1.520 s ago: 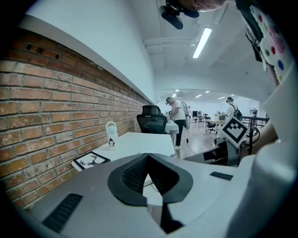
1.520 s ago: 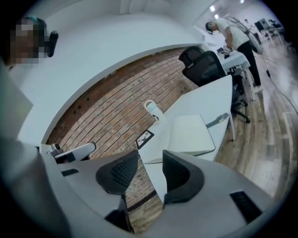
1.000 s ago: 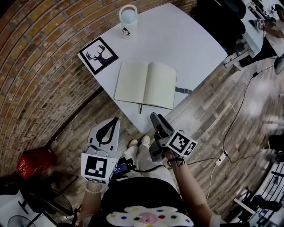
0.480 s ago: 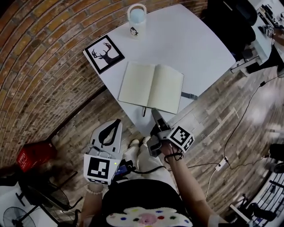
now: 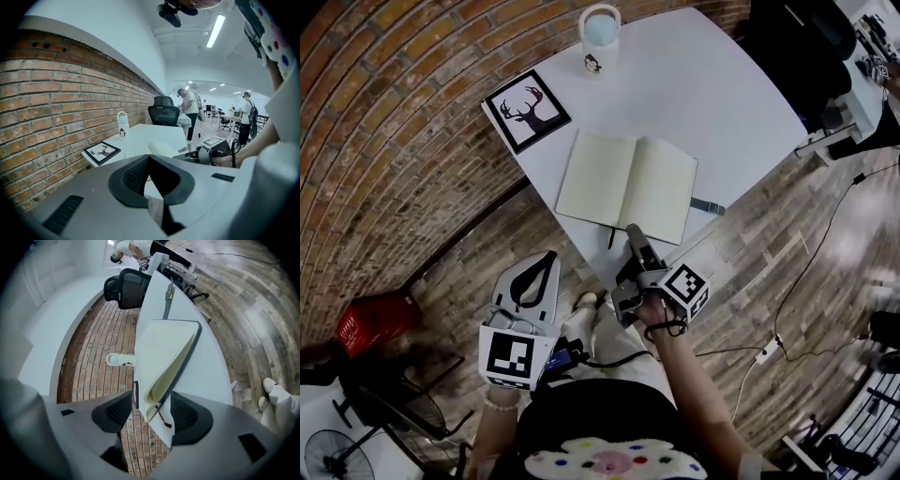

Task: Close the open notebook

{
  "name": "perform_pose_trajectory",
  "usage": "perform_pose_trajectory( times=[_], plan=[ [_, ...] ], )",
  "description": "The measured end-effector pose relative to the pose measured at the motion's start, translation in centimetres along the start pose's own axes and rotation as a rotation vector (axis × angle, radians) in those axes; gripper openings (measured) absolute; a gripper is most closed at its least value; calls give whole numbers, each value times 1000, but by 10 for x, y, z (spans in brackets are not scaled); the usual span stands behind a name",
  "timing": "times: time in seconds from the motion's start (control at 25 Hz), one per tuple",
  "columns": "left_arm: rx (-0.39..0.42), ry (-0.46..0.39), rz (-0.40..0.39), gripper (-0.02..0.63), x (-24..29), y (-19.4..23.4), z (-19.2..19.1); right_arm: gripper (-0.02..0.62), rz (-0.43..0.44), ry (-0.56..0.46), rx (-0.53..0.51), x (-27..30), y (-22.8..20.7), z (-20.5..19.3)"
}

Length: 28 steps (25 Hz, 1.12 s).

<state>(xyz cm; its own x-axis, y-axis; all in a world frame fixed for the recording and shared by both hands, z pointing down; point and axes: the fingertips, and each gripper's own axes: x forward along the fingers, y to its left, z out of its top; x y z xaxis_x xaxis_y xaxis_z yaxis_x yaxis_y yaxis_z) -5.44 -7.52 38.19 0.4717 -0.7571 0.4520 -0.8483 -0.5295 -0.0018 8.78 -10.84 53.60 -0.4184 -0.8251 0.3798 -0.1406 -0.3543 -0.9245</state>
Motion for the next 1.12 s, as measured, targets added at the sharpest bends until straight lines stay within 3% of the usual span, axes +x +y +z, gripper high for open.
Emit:
perform_pose_trajectory(
  times=[0.4, 0.72, 0.92, 1.12],
  plan=[
    [-21, -6, 2, 15, 7, 4, 1, 252, 11, -32, 25, 4, 1, 6],
    [-19, 3, -2, 15, 8, 6, -2, 250, 18, -40, -51, 3, 3, 11],
    [4, 10, -11, 15, 9, 6, -4, 201, 15, -45, -79, 3, 2, 12],
    [-1, 8, -12, 15, 8, 5, -4, 225, 1, -40, -34, 3, 2, 9]
  ],
)
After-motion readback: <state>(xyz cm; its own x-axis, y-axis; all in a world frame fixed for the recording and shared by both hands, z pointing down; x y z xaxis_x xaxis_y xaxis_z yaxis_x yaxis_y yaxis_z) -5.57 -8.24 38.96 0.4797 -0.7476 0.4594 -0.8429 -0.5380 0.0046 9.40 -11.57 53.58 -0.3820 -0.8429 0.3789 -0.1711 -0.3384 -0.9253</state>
